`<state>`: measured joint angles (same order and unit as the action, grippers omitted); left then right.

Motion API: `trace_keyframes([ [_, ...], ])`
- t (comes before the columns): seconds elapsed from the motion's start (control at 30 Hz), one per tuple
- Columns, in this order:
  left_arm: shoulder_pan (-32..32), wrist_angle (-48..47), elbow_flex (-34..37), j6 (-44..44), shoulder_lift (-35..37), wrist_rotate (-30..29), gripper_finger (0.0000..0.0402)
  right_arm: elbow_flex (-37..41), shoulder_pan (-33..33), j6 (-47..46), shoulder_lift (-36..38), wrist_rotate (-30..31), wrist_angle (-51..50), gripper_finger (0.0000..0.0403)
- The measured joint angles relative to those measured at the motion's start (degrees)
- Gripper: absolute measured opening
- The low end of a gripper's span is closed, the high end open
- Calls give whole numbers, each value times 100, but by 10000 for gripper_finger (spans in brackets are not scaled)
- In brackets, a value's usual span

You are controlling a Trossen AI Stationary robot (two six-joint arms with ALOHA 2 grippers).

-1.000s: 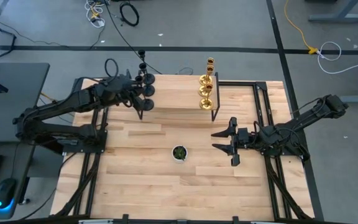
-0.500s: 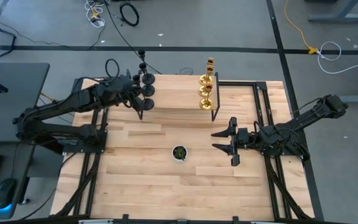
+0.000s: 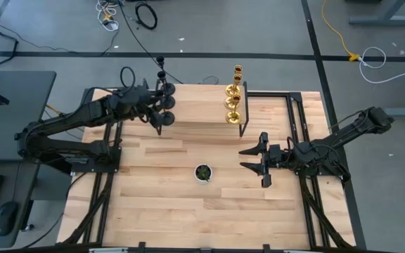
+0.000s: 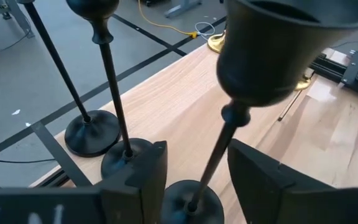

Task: Pick & Place candle stick holders
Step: Put the black candle holder on the shelf aligned with the other black candle holder, then return to Home Position

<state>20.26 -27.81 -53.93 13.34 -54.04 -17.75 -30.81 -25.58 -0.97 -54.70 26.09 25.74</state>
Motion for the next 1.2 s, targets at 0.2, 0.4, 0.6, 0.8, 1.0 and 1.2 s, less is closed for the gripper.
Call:
trace_keyframes([
  [0.2, 2, -2, 0, -56, 2, 2, 185, 0, -1, 2, 1, 0, 0, 176],
  [0.4, 2, -59, 0, -102, 21, 5, 188, 0, 0, 4, 0, -2, 0, 176],
  [0.6, 4, -94, 0, -203, 116, 113, 188, 0, -2, 13, 0, -2, -2, 176],
  [0.8, -21, -309, 0, -245, 380, 144, 188, 0, -2, 11, 2, -3, -9, 176],
  [1.0, -165, -661, 0, -273, 803, 367, 188, 0, -2, -2, 2, -7, -9, 176],
  [1.2, -685, -896, 0, -176, 1235, 1613, 188, 0, -2, -9, 2, -7, -52, 176],
])
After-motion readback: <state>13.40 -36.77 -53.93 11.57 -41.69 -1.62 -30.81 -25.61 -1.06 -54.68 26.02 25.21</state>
